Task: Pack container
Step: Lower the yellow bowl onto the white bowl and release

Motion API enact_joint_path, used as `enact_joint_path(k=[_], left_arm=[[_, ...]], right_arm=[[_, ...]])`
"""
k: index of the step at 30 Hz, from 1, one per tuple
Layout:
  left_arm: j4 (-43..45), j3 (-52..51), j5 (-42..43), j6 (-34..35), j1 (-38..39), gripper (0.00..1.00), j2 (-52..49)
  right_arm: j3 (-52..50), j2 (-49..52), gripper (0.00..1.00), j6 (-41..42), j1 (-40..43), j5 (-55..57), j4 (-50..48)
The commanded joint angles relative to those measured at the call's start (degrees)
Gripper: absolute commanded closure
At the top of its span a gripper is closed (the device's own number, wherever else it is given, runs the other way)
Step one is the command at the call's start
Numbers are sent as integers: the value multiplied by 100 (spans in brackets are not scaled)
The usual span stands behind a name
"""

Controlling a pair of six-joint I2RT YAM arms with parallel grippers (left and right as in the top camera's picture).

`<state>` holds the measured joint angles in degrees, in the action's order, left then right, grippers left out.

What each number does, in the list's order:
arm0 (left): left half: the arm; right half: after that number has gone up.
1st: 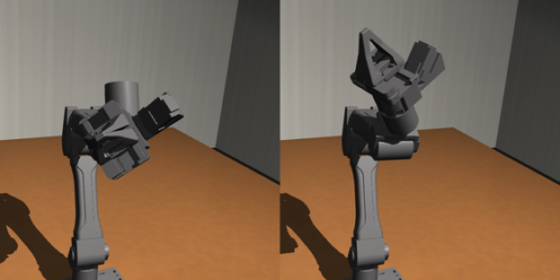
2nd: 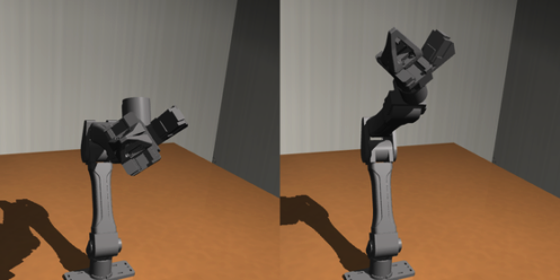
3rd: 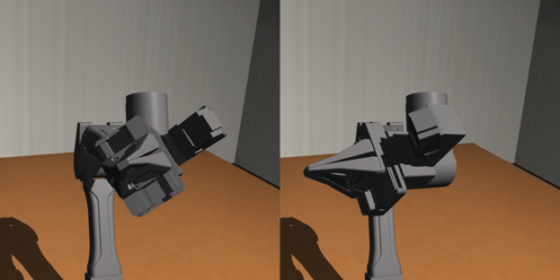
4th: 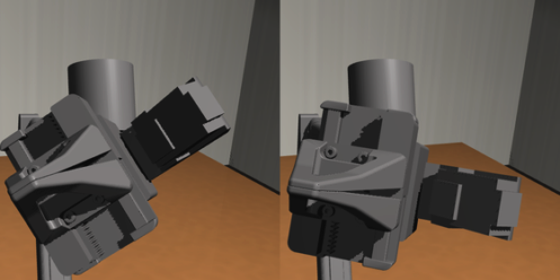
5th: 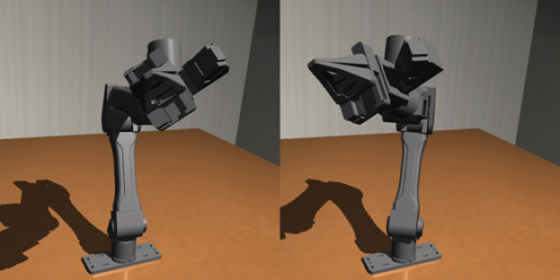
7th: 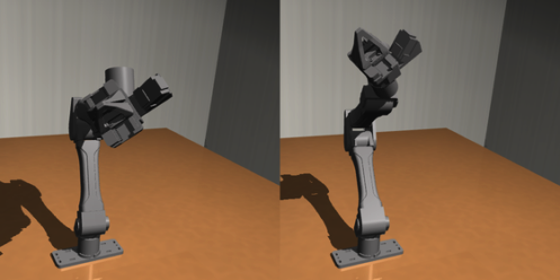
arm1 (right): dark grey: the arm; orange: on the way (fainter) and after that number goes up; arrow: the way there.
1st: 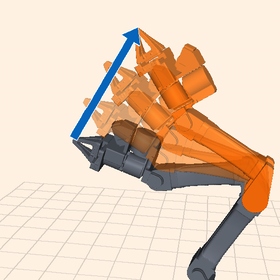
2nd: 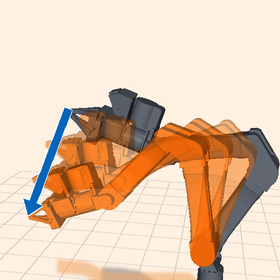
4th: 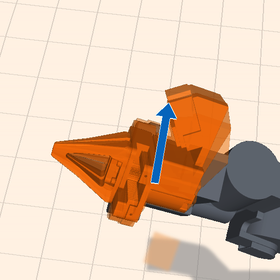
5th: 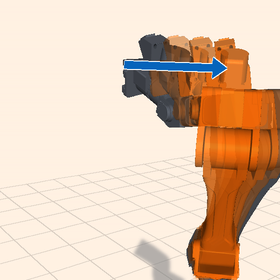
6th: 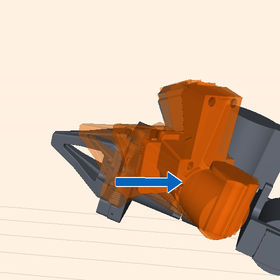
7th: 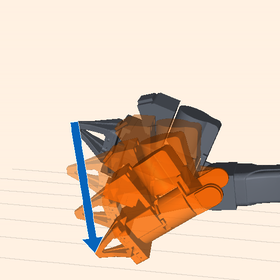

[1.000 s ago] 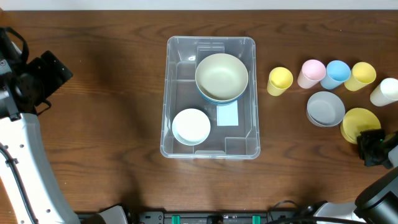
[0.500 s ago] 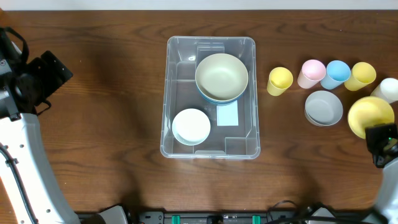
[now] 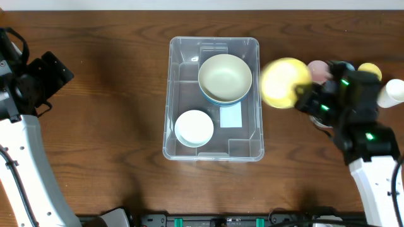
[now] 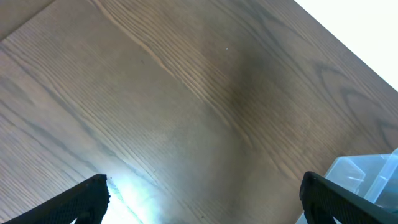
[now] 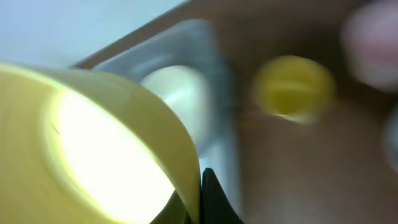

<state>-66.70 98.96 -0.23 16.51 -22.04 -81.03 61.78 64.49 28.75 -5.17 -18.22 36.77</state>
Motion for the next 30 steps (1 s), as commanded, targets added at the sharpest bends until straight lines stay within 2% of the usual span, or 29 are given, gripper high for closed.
enact_joint_path(k=[1, 7, 14, 18, 30], left_arm=[[-15, -44, -48, 11, -28, 2, -31], [-15, -44, -48, 11, -28, 2, -31], [-15, -44, -48, 11, -28, 2, -31], [-15, -44, -48, 11, -28, 2, -31], [-15, -44, -48, 11, -28, 2, -31]], right_arm=[[986, 619, 99, -824, -981, 393, 291], [2330, 2184, 99, -1425, -2105, 1067, 1019], [2629, 3580, 99, -1429, -2520, 704, 1241], [2629, 4033, 99, -1681, -2686, 74, 1381], [2629, 4251, 99, -1703, -3375, 494, 1919]])
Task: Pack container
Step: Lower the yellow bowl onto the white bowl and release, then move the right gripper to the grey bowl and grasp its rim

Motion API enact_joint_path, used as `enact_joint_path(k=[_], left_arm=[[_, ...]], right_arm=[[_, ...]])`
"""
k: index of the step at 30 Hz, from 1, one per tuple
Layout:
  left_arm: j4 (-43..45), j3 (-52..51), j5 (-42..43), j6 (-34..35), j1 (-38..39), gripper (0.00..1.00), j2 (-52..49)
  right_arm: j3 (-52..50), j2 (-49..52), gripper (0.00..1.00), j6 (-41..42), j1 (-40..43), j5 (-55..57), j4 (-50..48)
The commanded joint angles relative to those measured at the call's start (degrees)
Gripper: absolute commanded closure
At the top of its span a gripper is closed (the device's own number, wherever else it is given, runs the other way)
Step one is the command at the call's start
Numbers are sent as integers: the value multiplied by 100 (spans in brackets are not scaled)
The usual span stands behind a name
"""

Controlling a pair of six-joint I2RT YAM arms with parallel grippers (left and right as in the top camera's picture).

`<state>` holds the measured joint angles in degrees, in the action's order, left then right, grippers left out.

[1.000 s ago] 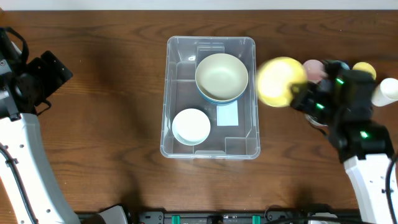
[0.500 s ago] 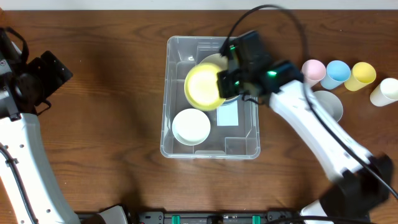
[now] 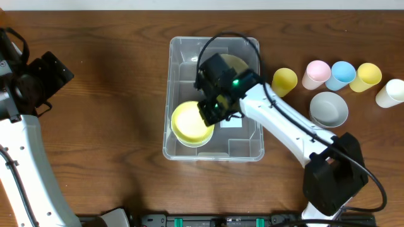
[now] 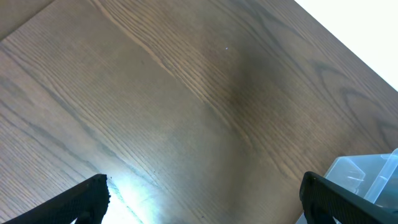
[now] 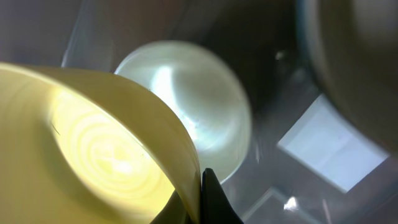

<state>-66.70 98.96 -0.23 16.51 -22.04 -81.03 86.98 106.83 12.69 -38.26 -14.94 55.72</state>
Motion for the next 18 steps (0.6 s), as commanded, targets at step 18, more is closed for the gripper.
enact_joint_path(k=[18], left_arm=[[-15, -44, -48, 11, -28, 2, -31]], right_arm=[[116, -192, 63, -487, 63, 7, -9]])
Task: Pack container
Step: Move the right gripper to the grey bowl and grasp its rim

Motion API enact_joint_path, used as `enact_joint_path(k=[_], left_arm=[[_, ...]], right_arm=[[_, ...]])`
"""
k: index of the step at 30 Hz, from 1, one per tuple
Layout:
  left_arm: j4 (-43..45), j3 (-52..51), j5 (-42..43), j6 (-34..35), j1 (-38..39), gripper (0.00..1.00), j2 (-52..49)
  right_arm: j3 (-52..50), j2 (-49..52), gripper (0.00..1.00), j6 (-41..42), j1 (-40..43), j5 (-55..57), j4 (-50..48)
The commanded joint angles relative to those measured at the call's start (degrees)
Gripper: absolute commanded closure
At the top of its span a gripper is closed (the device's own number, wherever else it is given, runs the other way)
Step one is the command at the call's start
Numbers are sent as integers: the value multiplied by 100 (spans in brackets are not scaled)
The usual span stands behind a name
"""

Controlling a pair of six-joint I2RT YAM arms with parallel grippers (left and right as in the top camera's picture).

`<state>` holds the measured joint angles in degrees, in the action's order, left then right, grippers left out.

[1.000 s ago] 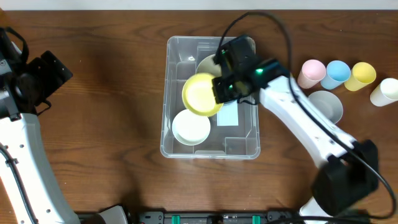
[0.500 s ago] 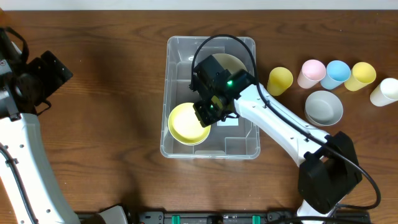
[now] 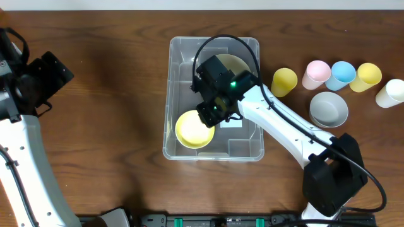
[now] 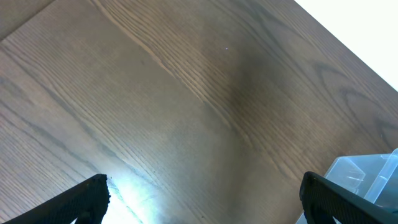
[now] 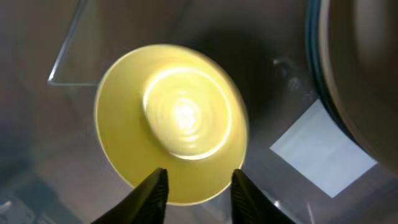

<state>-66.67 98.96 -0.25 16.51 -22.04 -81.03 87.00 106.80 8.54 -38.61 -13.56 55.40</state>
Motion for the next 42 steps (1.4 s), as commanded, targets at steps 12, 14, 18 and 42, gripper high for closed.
enact_joint_path(k=[12, 14, 18, 42], left_arm=[[-17, -44, -46, 11, -28, 2, -31], [-17, -44, -46, 11, -28, 2, -31], [-17, -44, -46, 11, -28, 2, -31], [-17, -44, -46, 11, -28, 2, -31]], right_arm=[[114, -1749, 50, 953, 2623, 31, 402], [114, -1884, 48, 1132, 3237, 271, 605], [68, -1899, 39, 1266, 4391, 739, 984], [-3724, -1602, 32, 1803, 6592, 560, -2236]])
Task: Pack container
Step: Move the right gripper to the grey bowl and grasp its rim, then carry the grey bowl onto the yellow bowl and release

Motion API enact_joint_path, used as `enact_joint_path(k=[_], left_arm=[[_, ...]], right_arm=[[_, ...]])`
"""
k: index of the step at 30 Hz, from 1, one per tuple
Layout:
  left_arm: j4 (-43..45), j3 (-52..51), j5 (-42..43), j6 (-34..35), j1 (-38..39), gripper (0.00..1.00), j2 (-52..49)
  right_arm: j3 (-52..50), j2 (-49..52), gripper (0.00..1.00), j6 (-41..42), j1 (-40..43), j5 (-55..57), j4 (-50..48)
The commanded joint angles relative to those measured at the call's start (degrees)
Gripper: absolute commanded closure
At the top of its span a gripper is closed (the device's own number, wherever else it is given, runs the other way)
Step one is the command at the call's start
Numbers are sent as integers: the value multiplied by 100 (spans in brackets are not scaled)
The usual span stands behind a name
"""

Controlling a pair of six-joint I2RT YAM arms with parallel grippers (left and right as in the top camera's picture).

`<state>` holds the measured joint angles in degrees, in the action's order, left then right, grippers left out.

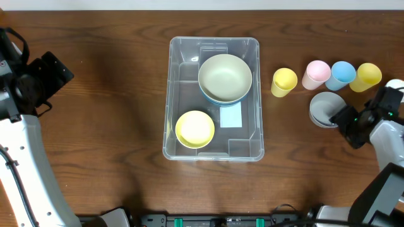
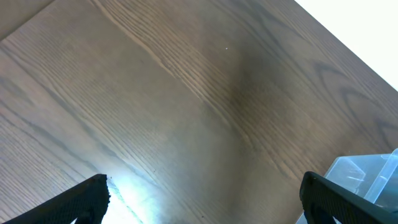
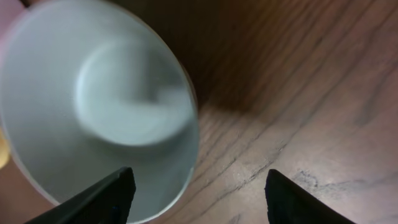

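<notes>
The clear plastic container [image 1: 252,135] sits mid-table. Inside it a cream bowl [image 1: 225,77] is stacked on a blue one at the back, and a small yellow bowl [image 1: 194,128] lies at the front left. A pale grey bowl [image 1: 323,107] stands on the table to the right. My right gripper [image 1: 347,121] is open at that bowl's right edge; in the right wrist view the grey bowl [image 3: 106,106] fills the left, its rim lying between the spread fingers of the gripper [image 3: 199,196]. My left gripper [image 2: 211,199] is open above bare wood at the far left.
A row of cups stands right of the container: yellow cup [image 1: 284,82], pink cup [image 1: 315,74], blue cup [image 1: 343,72], second yellow cup [image 1: 368,74], and a white cup [image 1: 396,85] half hidden by my right arm. A pale blue card [image 1: 231,115] lies in the container.
My right gripper, open over the yellow bowl inside the container, is now outside it at the grey bowl on the right. The yellow bowl stayed in the container. The left arm is unchanged.
My right gripper held the yellow bowl just right of the container. Then it held the bowl over a white bowl at the container's front left. Then the yellow bowl lay nested there and the gripper was open. Now the gripper is at the grey bowl.
</notes>
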<state>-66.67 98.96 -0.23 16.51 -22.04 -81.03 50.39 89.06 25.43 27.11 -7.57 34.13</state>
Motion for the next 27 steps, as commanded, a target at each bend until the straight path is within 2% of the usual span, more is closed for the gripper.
enact_joint_path(k=[1, 11, 16, 20, 27], left_arm=[[-17, -44, -48, 11, -28, 2, -31], [-17, -44, -48, 11, -28, 2, -31], [-17, -44, -48, 11, -28, 2, -31], [-17, -44, -48, 11, -28, 2, -31], [-17, -44, -48, 11, -28, 2, -31]], right_arm=[[-63, 249, 34, 114, 20, -42, -155], [-63, 802, 65, 136, -9, -208, -560], [-55, 717, 83, 177, -44, -221, -481], [-2, 208, 99, 177, -151, -234, -144], [579, -1226, 99, 15, -920, -232, 1014]])
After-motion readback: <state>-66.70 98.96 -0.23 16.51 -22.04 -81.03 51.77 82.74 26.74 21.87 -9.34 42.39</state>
